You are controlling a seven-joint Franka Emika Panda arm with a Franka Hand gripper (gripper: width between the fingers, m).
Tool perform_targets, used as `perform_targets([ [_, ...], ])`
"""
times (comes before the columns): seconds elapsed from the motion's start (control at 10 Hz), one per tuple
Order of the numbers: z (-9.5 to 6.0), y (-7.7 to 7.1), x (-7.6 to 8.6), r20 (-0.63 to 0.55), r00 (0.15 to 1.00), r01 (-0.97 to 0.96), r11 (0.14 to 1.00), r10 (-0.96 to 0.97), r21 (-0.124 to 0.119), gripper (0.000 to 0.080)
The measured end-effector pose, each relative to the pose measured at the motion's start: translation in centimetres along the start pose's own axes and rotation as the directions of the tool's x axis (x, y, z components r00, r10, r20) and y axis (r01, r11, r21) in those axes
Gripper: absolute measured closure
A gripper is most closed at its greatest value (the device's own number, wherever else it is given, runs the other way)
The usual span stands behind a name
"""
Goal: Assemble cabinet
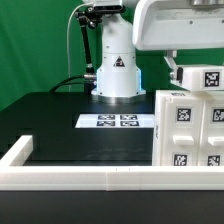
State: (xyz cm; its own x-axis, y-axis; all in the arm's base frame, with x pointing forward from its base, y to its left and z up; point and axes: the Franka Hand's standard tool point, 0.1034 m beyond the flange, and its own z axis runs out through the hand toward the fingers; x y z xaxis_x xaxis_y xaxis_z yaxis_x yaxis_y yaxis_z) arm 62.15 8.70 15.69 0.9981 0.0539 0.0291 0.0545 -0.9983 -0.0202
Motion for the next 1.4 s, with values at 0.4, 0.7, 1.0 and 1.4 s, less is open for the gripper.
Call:
perform_targets([
  [0.4, 0.1, 0.14, 0.04, -0.024, 1.0, -0.002, 1.0, 0.002, 0.0, 0.0235],
  [0.7, 0.1, 0.14, 0.04, -0.024, 1.0, -0.002, 1.0, 0.002, 0.0, 0.0235],
  [1.0, 0.1, 0.14, 0.04, -0.024, 1.0, -0.002, 1.0, 0.002, 0.0, 0.0235],
  [1.4, 0.1, 0.15, 0.04, -0.024, 0.999, -0.041, 0.999, 0.041, 0.002, 0.0235],
])
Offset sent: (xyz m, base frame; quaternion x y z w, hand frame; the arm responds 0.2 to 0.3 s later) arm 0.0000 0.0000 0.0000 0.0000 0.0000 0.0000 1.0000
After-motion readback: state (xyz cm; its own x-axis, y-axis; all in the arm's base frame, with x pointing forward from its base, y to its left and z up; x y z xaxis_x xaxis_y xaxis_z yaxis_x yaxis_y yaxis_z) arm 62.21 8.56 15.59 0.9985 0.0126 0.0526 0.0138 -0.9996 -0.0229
